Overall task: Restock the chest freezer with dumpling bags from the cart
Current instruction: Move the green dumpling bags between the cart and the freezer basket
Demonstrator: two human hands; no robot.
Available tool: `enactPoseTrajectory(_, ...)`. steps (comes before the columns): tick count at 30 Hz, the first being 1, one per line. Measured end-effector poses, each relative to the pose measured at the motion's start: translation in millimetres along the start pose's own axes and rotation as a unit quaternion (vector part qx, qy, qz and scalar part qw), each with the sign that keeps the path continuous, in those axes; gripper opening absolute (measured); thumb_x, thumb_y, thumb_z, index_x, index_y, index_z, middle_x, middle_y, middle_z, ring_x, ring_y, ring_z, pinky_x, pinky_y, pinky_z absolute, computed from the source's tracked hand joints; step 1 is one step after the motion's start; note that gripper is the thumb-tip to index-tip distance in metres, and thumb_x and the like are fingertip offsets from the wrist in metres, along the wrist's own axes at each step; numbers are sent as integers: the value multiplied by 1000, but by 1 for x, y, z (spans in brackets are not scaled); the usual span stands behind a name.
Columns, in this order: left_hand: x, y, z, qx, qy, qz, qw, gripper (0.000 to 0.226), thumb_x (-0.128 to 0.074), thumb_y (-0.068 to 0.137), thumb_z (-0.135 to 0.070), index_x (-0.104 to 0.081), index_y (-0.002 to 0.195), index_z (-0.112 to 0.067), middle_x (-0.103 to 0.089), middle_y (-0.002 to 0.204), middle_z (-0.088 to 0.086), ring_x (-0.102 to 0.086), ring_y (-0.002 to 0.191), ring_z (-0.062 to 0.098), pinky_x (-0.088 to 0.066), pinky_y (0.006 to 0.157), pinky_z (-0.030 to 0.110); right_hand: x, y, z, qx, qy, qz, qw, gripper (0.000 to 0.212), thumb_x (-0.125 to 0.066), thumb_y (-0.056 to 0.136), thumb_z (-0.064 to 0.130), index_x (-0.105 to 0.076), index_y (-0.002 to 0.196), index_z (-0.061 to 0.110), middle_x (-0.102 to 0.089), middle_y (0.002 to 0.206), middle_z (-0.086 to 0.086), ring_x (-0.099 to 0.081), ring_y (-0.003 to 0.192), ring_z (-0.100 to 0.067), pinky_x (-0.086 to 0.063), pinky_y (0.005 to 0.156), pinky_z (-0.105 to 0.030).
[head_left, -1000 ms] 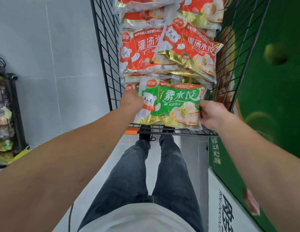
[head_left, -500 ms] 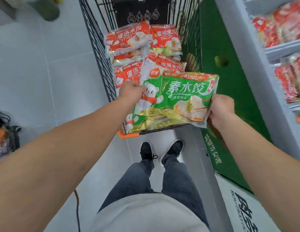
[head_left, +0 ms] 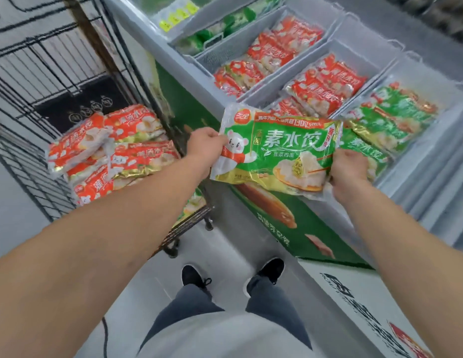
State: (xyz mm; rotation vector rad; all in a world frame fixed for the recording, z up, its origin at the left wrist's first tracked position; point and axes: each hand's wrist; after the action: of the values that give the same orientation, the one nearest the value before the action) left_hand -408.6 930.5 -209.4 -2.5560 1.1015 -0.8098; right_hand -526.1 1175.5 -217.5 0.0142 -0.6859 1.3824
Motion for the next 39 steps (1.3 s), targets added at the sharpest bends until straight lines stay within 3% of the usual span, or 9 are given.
enactPoseTrajectory(5, -104, -4, -53, -34, 33, 42, 998, 16, -63, 91, -21, -53, 80, -15, -55, 82, 11, -51, 73, 21, -42, 63, 32, 77, 61, -3, -21, 7, -50, 999, 30, -47, 87, 25, -45, 57, 18, -44, 61, -3, -41, 64, -22, -33, 59, -36)
enactPoseTrajectory(9, -169, -2, -90, -61, 49, 70, 994, 12, -64, 91, -24, -57, 84, -17, -59, 81, 9, -55, 74, 22, -45, 63, 33, 123, 102, -2, -25, -18, -83, 996, 28, -43, 95, 21, -62, 82, 5, -55, 80, -8, -49, 72, -24, -39, 67, -36)
enactPoseTrajectory(14, -232, 12, -127, -72, 69, 110, 989, 20, -64, 91, -23, -51, 77, -18, -52, 77, 9, -50, 72, 20, -39, 64, 32, 155, 153, -9, -41, 19, -94, 995, 34, -46, 91, 21, -44, 57, 17, -45, 63, -4, -45, 74, -22, -39, 66, -38)
enactPoseTrajectory(16, -252, 21, -141, -78, 86, 122, 986, 25, -64, 92, -22, -49, 72, -18, -53, 76, 8, -53, 72, 22, -41, 65, 31, 161, 172, -10, -63, 41, -118, 990, 34, -47, 92, 19, -44, 58, 17, -43, 65, -7, -39, 71, -19, -33, 60, -36)
enactPoseTrajectory(20, -296, 53, -170, -90, 107, 154, 978, 20, -64, 92, -18, -59, 73, -12, -56, 71, 5, -54, 70, 21, -41, 59, 27, 165, 215, -2, -83, 56, -146, 984, 29, -49, 90, 25, -60, 68, 11, -64, 75, -5, -56, 70, -22, -47, 59, -39)
enactPoseTrajectory(25, -348, 110, -199, -71, 119, 184, 973, 27, -64, 92, -17, -57, 66, -19, -57, 67, -2, -51, 65, 16, -37, 54, 25, 157, 268, 20, -105, 51, -170, 978, 33, -49, 92, 20, -53, 60, 15, -49, 59, 0, -38, 55, -17, -31, 52, -27)
enactPoseTrajectory(32, -414, 172, -226, -48, 142, 236, 960, 22, -64, 92, -15, -56, 71, -14, -59, 68, -2, -56, 65, 17, -48, 58, 31, 146, 335, 31, -149, 21, -209, 966, 30, -47, 92, 27, -70, 86, 9, -70, 84, -7, -58, 72, -19, -46, 65, -32)
enactPoseTrajectory(36, -463, 202, -231, -43, 161, 251, 954, 29, -64, 90, -15, -50, 64, -17, -56, 61, -3, -53, 59, 17, -45, 55, 30, 145, 380, 30, -162, 17, -228, 960, 26, -49, 97, 24, -63, 78, 13, -66, 85, -8, -57, 76, -20, -43, 66, -29)
enactPoseTrajectory(39, -502, 223, -234, -48, 169, 253, 951, 22, -65, 90, -15, -55, 71, -13, -56, 61, -5, -51, 58, 15, -42, 47, 23, 145, 417, 30, -168, -15, -238, 956, 26, -46, 101, 20, -57, 79, 13, -60, 76, -4, -51, 66, -15, -36, 50, -21)
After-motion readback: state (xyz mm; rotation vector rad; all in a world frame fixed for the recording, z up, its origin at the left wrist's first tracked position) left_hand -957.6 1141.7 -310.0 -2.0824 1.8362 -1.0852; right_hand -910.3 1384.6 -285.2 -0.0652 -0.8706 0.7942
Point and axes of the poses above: each hand's wrist, its own y-axis towards the middle knuckle, its own x-axis out of the back of the hand, z = x × y
